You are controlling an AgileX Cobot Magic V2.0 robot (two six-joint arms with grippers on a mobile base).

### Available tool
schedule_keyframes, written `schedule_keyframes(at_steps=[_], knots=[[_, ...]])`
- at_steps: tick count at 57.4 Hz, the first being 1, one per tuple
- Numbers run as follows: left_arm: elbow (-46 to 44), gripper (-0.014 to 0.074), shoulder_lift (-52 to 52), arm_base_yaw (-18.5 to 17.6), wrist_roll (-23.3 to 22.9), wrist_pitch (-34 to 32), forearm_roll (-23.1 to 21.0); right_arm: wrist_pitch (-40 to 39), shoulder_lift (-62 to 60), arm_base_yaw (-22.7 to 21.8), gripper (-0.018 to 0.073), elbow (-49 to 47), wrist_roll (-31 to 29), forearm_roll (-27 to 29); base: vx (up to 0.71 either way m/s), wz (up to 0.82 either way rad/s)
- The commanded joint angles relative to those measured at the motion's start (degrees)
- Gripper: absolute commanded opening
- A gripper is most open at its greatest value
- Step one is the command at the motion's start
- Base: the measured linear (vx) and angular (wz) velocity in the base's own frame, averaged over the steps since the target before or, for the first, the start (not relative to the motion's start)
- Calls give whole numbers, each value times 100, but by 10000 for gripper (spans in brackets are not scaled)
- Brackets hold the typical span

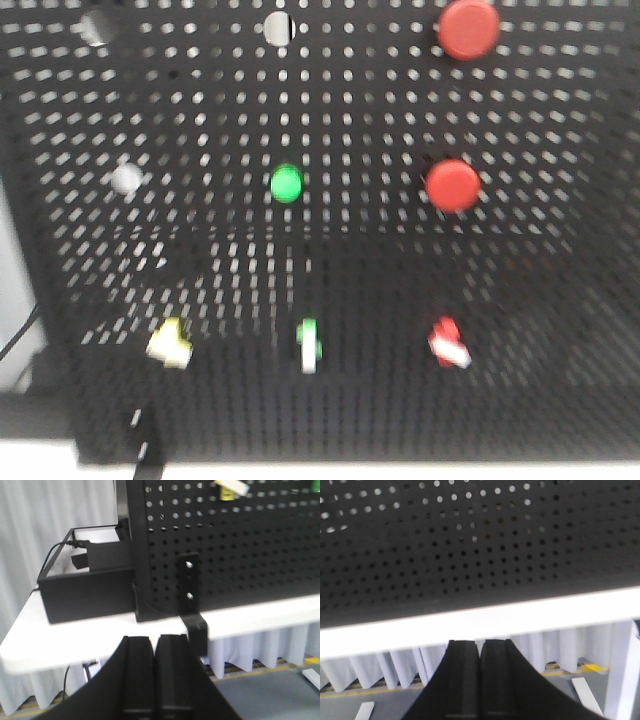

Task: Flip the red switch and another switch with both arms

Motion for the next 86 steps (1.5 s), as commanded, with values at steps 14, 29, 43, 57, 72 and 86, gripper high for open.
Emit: schedule_keyframes(at_steps=[14, 29, 43, 57, 72, 86], knots=[[114, 3, -111, 9, -69, -453, 0, -479, -56, -39, -6, 31, -19, -49, 30, 0], [114, 3, -111, 9, -69, -453, 0, -479, -56, -39, -6, 31, -19, -49, 13, -3], [114, 3, -111, 9, -69, -453, 0, -479, -56, -39, -6, 31, -19, -49, 3, 0], [114, 3, -111, 9, -69, -453, 0, -479, -56, -39, -6, 31, -19, -49, 0, 0], [114, 3, -111, 9, -69, -453, 0, -528, -56, -39, -6, 31, -19, -49, 0, 0], [54, 3, -111, 9, -75, -734, -71, -1203, -56, -27, -6, -37, -13, 4, 0, 0]])
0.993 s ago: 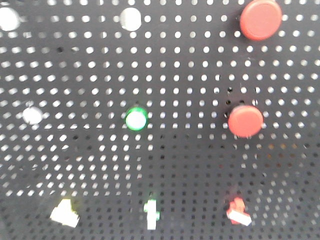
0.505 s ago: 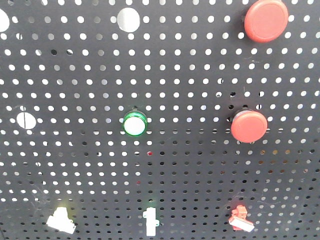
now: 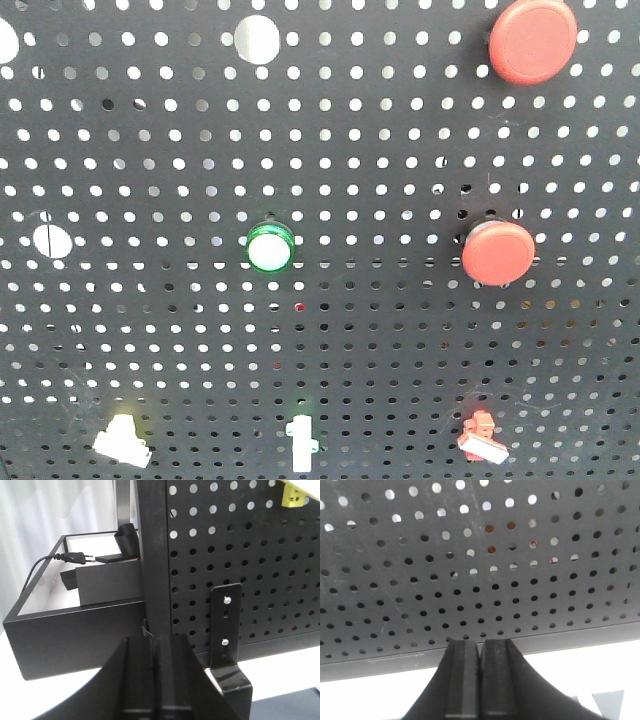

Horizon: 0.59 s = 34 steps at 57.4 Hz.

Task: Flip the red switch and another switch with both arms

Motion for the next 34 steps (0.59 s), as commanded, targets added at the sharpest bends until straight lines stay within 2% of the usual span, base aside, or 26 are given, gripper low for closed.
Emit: schedule_keyframes(at_steps=[1, 5, 9, 18, 24, 34], knots=[[41, 3, -111, 9, -93, -826, -71, -884, -56, -23, -6, -74, -13, 3, 0, 0], [-105, 3, -111, 9, -288, -1152, -335, -843, -56, -16, -6, -356, -13, -2, 0, 0], [-451, 3, -95, 9, -372, -1133, -482, -504, -37, -16, -6, -943, -18, -2, 0, 0], [-1534, 3, 319, 9, -350, -631, -467, 167, 476, -16, -6, -2321, -140, -92, 0, 0], [-2093, 3, 890, 9, -350, -556, -449, 495, 1075, -16, -6, -2960, -387, -82, 0, 0], [-2513, 3, 1490, 9, -355, -776, -449, 626, 1783, -16, -6, -3235, -265, 40, 0, 0]])
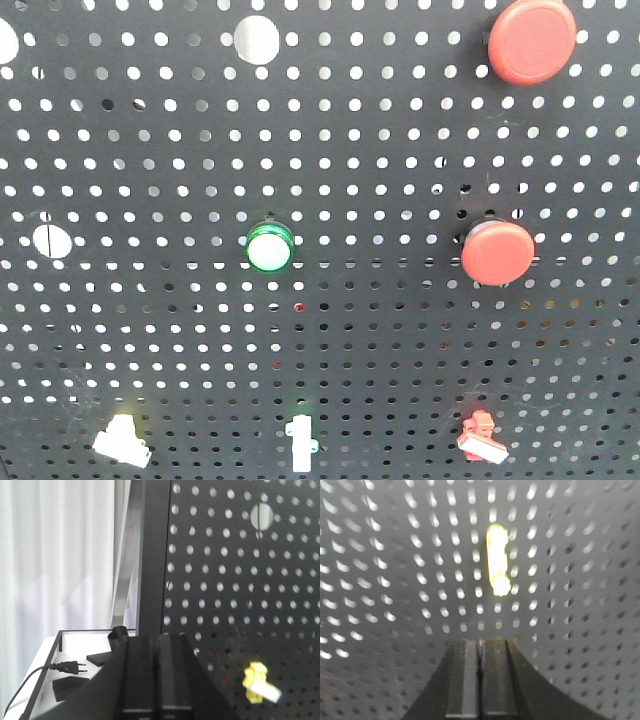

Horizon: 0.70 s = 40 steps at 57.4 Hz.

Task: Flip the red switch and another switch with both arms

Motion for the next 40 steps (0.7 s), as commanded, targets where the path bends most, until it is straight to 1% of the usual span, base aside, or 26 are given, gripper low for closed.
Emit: schedule_keyframes(at_steps=[1, 6, 10, 17, 21, 26, 33, 37, 40], knots=[[-294, 3, 296, 9, -57, -534, -42, -268, 407, -16, -6, -216, 17, 140, 0, 0], [-301, 3, 330, 9, -62, -745, -47, -257, 593, -16, -6, -216, 31, 449, 0, 0], [-319, 3, 348, 3, -50, -806, -42, -194, 634, -16, -6, -216, 31, 882, 0, 0], [-430, 3, 717, -183, -51, -455, -60, -205, 634, -16, -6, -216, -76, 1350, 0, 0], [-511, 3, 1075, -412, -51, -309, -101, -211, 634, -16, -6, -216, -76, 1335, 0, 0], [-644, 3, 1545, -794, -51, -400, -198, -197, 634, -16, -6, -216, -76, 1293, 0, 0], [-823, 3, 2144, -1385, 1, -500, -192, -185, 634, -16, -6, -216, -76, 1295, 0, 0], [-883, 3, 2415, -1742, 141, -566, -192, -185, 634, -16, -6, -216, -76, 1295, 0, 0], [-912, 3, 2590, -1936, 284, -599, -192, -185, 634, -16, -6, -216, -76, 1295, 0, 0]])
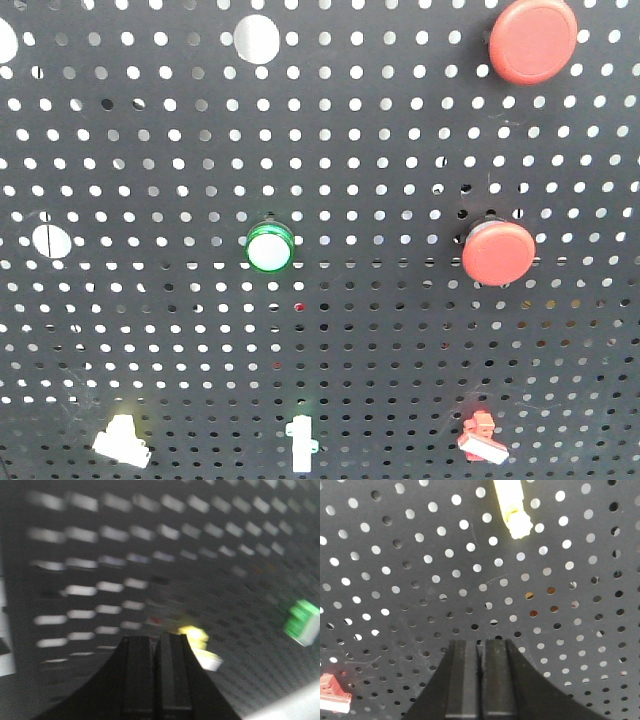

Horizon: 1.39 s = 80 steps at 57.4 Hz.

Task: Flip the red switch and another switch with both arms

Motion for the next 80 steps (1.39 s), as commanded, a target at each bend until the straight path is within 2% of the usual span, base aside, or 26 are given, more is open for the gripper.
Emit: schedule_keyframes(at_steps=[1, 12, 25, 47, 56, 66, 70, 80], knots=[[-274, 3, 321, -366, 212, -615, -68, -450, 84, -16, -6, -203, -64, 36, 0, 0], [-276, 3, 630, -631, 303, -899, -68, -450, 84, -16, -6, -203, -64, 36, 0, 0], [-276, 3, 720, -625, 303, -1270, -68, -191, 84, -16, -6, -203, -64, 36, 0, 0], [-270, 3, 1163, -620, 492, -1248, -65, 117, 84, -16, -6, -203, -66, 36, 0, 0], [-259, 3, 1245, -357, 452, -1204, -150, 141, 84, -16, -6, -203, -66, 36, 0, 0], [-253, 3, 1222, 43, 433, -671, -264, 141, 84, -16, -6, -203, -186, 36, 0, 0], [-223, 3, 1222, 83, 433, -427, -265, 141, 84, -16, -6, -203, -351, 36, 0, 0], [-13, 3, 1031, 92, 352, -350, -339, 141, 84, -16, -6, -203, -415, 76, 0, 0]])
